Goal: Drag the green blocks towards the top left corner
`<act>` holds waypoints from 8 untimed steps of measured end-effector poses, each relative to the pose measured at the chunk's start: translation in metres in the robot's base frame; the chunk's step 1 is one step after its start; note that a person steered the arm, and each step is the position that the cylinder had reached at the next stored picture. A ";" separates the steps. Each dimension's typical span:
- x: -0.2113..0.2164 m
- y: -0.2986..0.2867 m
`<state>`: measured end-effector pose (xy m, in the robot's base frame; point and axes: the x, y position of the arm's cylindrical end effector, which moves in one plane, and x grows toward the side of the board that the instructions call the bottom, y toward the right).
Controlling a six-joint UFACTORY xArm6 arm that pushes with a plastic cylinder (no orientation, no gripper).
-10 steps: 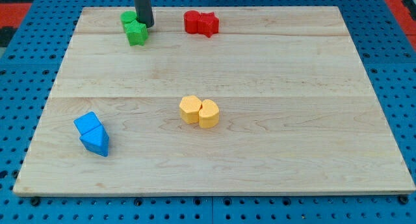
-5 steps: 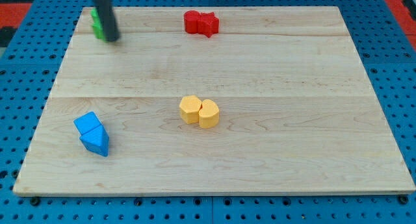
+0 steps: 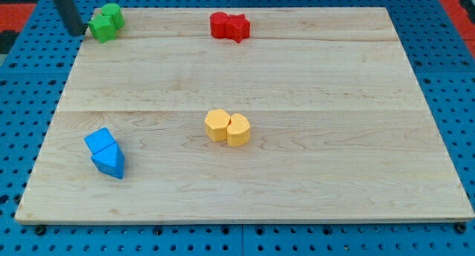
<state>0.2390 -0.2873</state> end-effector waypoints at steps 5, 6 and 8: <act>-0.041 0.059; -0.047 0.011; -0.022 0.008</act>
<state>0.2172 -0.2798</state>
